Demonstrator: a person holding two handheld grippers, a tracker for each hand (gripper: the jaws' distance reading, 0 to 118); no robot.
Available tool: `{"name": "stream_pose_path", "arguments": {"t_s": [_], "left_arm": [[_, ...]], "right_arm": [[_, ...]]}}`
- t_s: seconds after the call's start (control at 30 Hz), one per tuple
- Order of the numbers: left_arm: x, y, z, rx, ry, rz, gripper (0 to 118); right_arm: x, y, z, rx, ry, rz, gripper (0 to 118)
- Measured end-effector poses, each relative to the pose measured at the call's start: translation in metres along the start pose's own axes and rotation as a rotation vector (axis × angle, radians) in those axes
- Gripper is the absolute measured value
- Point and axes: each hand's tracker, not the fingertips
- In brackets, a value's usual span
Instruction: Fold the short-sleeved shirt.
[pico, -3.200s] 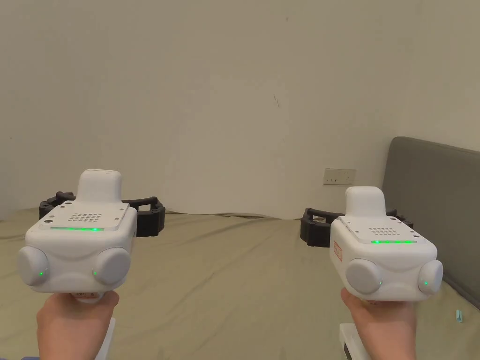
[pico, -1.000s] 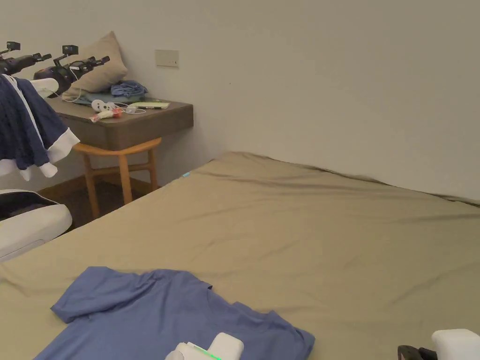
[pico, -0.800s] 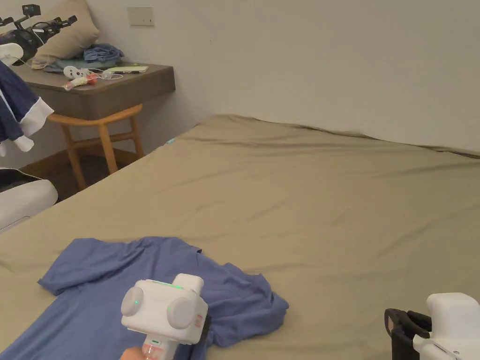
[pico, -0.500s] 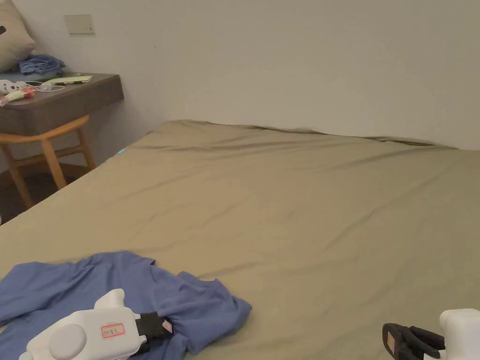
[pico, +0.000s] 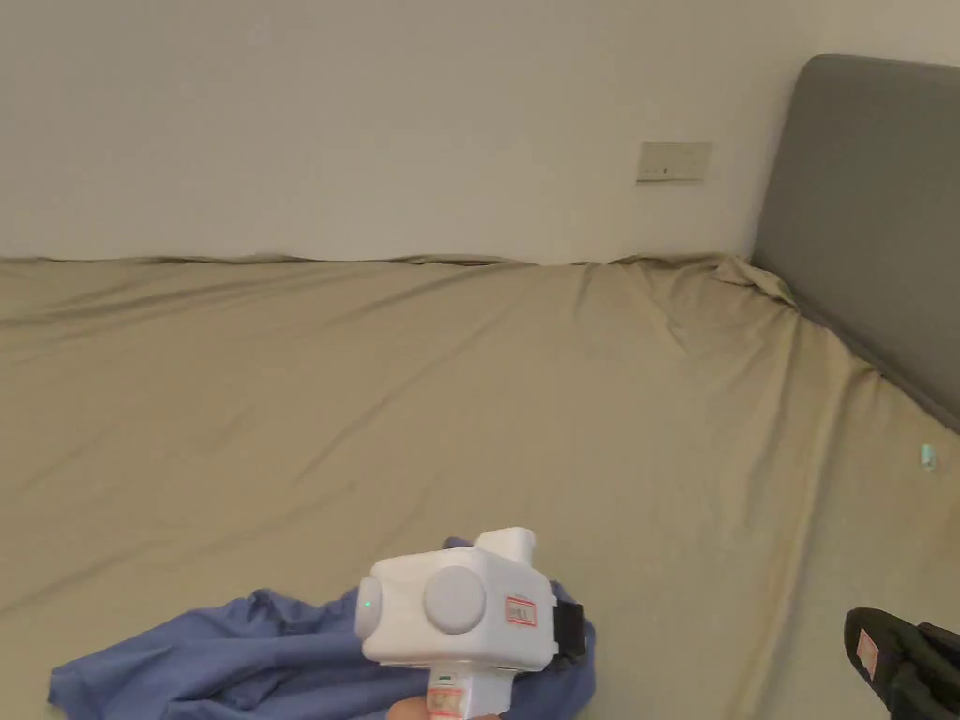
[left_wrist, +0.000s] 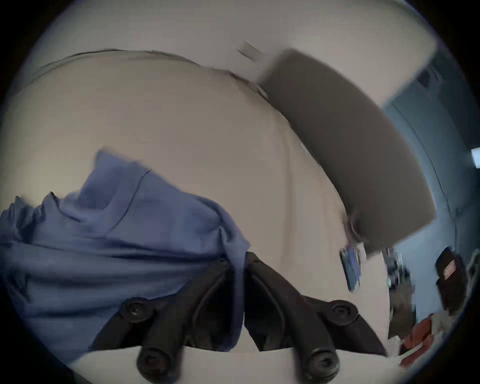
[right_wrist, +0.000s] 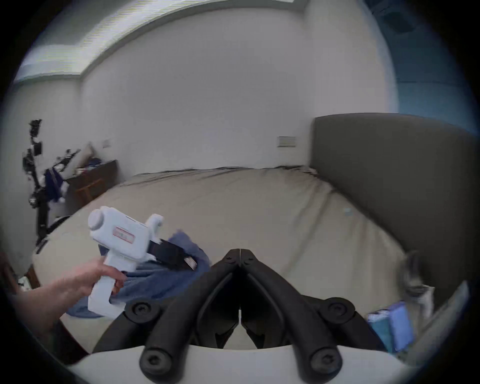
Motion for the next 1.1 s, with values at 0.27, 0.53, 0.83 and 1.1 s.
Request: {"name": "stream_pose_path", "arguments": {"t_s": [0.27, 0.53, 0.83, 1.1], "left_arm": [[0.196, -0.058, -0.138, -0.298, -0.135, -0.380, 5], [0.191, -0.073, -0.130, -0.396, -0.186, -0.319, 75], [0.062, -0.082, 0.150, 0.175, 0.041, -0.075, 0], [-0.032, -0.120, 0.295, 0.308, 0.525, 0.103, 0]], "right_arm": [[0.100, -0.023, 0.066, -0.003, -0.320, -0.051, 2], [0.109, -0.035, 0.060, -0.015, -0.263, -0.138, 2], [0.054, -0.019, 0.042, 0.035, -0.114, -0.082, 2], [0.007, -0.019, 0.027, 0.013, 0.017, -0.076, 2]]}}
